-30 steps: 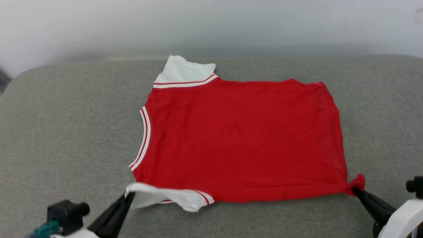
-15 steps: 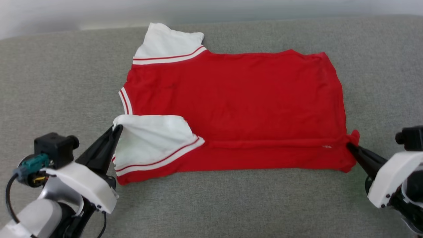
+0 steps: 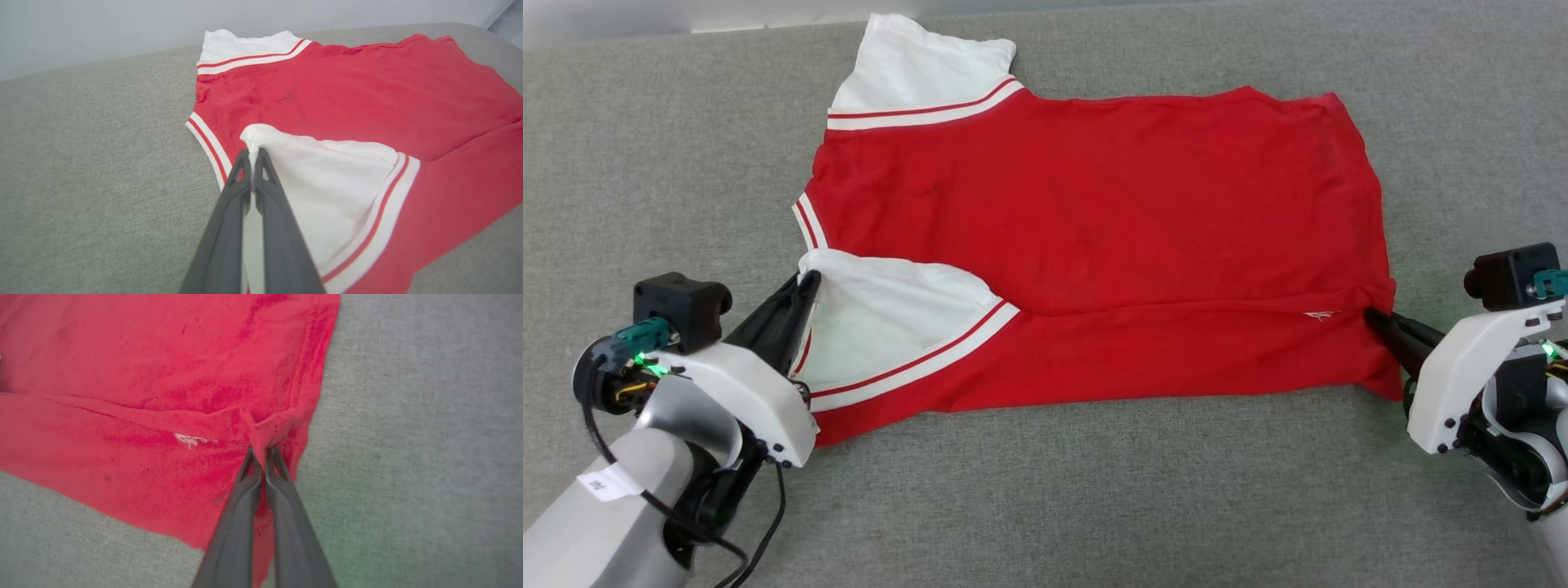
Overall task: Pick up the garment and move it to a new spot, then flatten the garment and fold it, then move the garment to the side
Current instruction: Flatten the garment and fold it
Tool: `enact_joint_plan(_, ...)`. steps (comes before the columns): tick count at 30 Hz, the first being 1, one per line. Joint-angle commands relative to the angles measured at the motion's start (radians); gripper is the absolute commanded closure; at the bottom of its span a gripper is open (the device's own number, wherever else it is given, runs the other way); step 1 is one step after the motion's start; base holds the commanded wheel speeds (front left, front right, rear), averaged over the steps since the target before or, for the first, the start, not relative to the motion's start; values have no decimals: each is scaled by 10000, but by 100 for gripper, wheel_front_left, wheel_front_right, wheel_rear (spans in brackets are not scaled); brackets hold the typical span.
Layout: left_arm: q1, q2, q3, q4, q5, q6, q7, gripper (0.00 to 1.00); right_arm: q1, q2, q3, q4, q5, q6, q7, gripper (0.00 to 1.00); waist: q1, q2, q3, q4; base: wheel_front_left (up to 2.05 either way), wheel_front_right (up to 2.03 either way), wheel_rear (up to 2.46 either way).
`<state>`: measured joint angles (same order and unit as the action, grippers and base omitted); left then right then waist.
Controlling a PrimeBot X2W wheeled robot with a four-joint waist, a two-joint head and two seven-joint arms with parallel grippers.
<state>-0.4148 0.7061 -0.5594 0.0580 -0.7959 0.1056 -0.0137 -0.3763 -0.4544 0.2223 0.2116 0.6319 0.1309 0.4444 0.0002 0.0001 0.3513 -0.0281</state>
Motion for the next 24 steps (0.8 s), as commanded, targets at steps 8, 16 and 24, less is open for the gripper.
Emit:
enact_joint_plan(8, -685, -850, -284, 1489, 83, -8, -148, 0, -569, -97, 544, 883, -742, -4, -563, 0, -2, -1, -215, 148, 0, 0, 0)
enact_joint_plan(16, -386, -1410, -120, 2316, 122, 543, -979, 0, -299, 103, 786, 728, -1701, -5, -1241, 0, -2, -1, -964, 58, 0, 0, 0)
enact_joint_plan(24, 860, -1454, 48, 1374, -33, 1807, -975, 0, 809, 455, 16, 136, -2694, -5, -368, 0, -2, -1, -1594, 0, 0, 0, 0)
